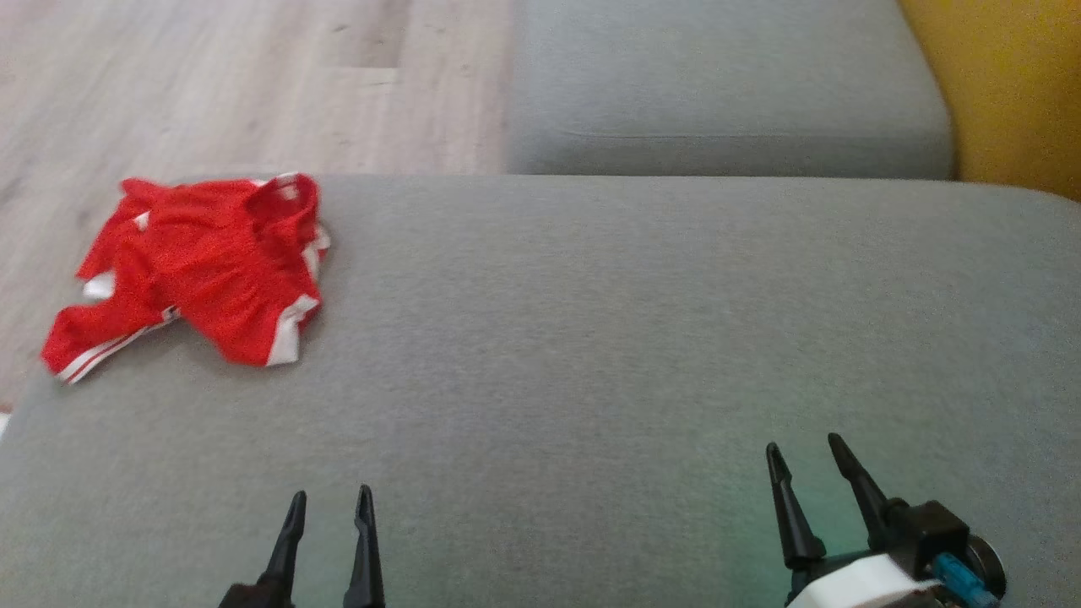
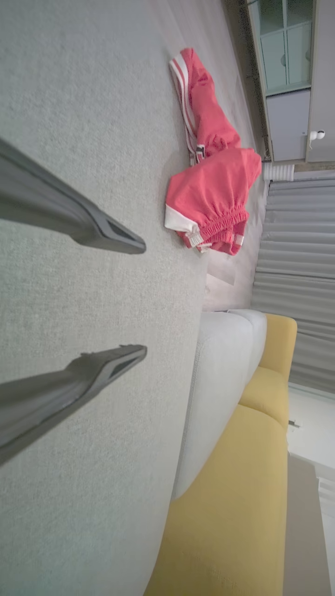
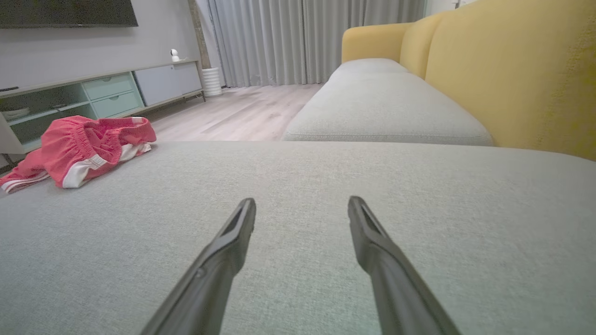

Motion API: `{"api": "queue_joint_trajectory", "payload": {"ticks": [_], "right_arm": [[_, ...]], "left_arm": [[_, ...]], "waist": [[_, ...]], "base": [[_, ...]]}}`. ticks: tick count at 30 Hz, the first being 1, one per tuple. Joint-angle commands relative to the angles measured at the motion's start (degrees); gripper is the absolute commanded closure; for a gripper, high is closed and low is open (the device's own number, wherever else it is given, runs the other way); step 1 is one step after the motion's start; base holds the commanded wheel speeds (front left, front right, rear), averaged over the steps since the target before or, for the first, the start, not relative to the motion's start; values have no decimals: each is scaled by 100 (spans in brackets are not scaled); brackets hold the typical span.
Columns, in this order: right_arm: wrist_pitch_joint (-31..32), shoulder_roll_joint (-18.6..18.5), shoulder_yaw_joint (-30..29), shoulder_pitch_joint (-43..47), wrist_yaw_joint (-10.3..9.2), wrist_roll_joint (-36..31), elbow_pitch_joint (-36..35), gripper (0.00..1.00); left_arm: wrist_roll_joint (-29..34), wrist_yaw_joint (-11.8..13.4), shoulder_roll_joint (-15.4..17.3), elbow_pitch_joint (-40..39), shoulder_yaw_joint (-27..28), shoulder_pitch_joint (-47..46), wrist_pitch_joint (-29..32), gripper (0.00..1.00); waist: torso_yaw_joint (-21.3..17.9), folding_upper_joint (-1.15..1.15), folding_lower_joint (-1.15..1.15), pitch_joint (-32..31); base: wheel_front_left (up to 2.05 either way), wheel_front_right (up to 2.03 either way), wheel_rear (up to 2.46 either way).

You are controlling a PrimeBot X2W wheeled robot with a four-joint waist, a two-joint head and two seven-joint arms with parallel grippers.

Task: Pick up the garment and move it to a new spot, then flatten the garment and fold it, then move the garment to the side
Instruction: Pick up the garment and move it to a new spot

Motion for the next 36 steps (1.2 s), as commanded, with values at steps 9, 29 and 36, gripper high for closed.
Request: {"api": "queue_joint_trajectory", "payload": {"ticks": [9, 29, 36], "right_arm": [[-78, -50, 327, -255, 24, 137, -230, 0], [-78, -50, 360, -354, 24, 97, -235, 0], [-78, -50, 180, -404, 24, -116, -295, 0]], "left_arm": [[54, 2, 142, -237, 327, -143, -71, 0], [55, 27, 199, -464, 509, -117, -71, 0], [79, -49, 598, -1110, 728, -642, 48, 0]], "waist": [[1187, 0, 0, -55], [1647, 0, 0, 133], [1392, 0, 0, 403]], "base": [[0, 0, 0], [0, 0, 0], [0, 0, 0]]}}
